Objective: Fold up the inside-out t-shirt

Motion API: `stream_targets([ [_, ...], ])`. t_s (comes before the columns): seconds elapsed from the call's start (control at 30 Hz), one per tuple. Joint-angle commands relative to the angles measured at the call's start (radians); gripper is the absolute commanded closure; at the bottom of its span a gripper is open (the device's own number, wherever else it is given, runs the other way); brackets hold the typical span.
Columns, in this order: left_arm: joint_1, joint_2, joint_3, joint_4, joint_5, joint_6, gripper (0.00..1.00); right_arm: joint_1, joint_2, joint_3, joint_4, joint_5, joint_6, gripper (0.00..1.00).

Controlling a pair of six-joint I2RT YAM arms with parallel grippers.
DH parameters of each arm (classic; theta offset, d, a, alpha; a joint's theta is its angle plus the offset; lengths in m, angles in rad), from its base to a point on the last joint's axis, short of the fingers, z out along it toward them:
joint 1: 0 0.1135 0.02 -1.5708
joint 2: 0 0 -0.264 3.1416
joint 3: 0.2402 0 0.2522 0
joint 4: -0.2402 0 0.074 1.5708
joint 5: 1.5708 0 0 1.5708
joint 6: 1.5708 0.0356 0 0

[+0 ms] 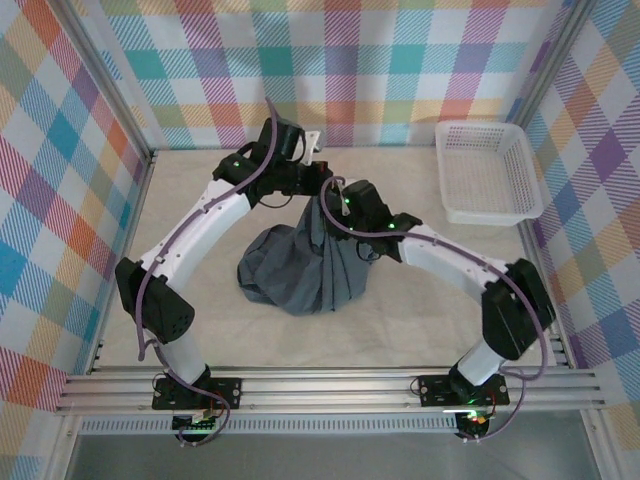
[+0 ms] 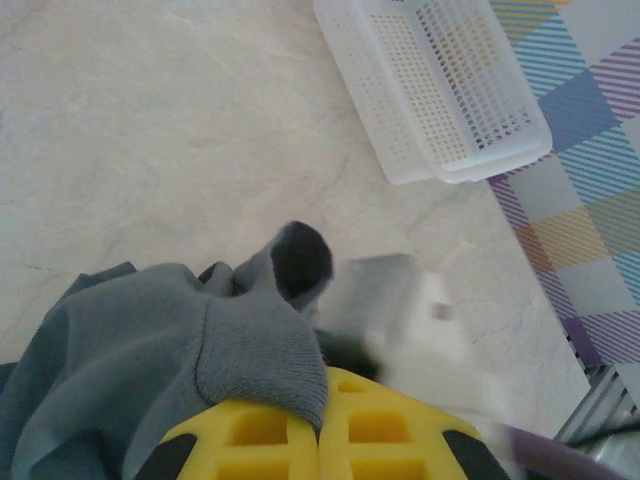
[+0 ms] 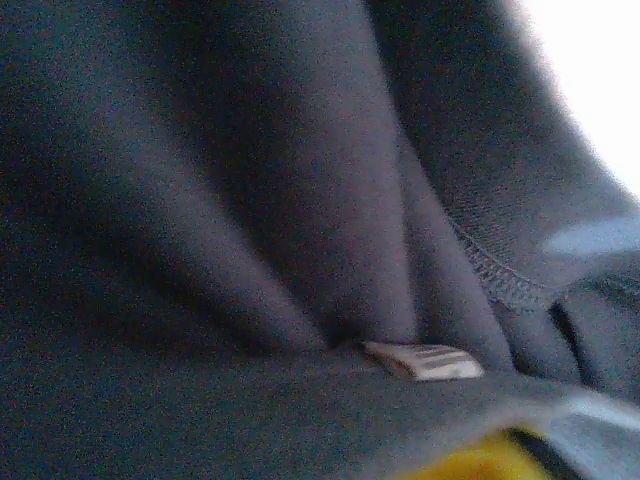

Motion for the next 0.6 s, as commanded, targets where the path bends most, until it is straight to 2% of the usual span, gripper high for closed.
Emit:
stream_targets([
  [0.0,0.003,-0.044,0.048,-0.019,-0.036,0.02,1.0,0.004,-0.01,0.054,-0.017,-0.086,-0.07,0.96],
  [0.03,0.017,-0.035,0.053,-0.026,-0.04,0.017,1.0,0.001,-0.021,0.056,-0.025,-0.132,-0.067,1.0],
  [0.2,0.095,-0.004,0.042,-0.015,-0.01,0.025,1.0,-0.049,-0.105,0.032,-0.03,-0.389,-0.014,1.0],
  [0.3,0.141,-0.005,0.006,-0.005,0.009,0.068,0.73,-0.104,-0.16,-0.01,0.045,-0.566,0.043,1.0],
  [0.37,0.172,-0.038,-0.037,0.003,0.049,0.083,0.62,-0.147,-0.176,-0.023,0.065,-0.643,0.075,1.0],
  [0.47,0.202,-0.141,-0.168,0.051,0.082,0.106,0.53,-0.208,-0.179,-0.04,0.099,-0.744,0.092,1.0],
  [0.57,0.205,-0.261,-0.345,0.114,0.123,0.141,0.5,-0.235,-0.162,-0.028,0.097,-0.839,0.065,1.0],
])
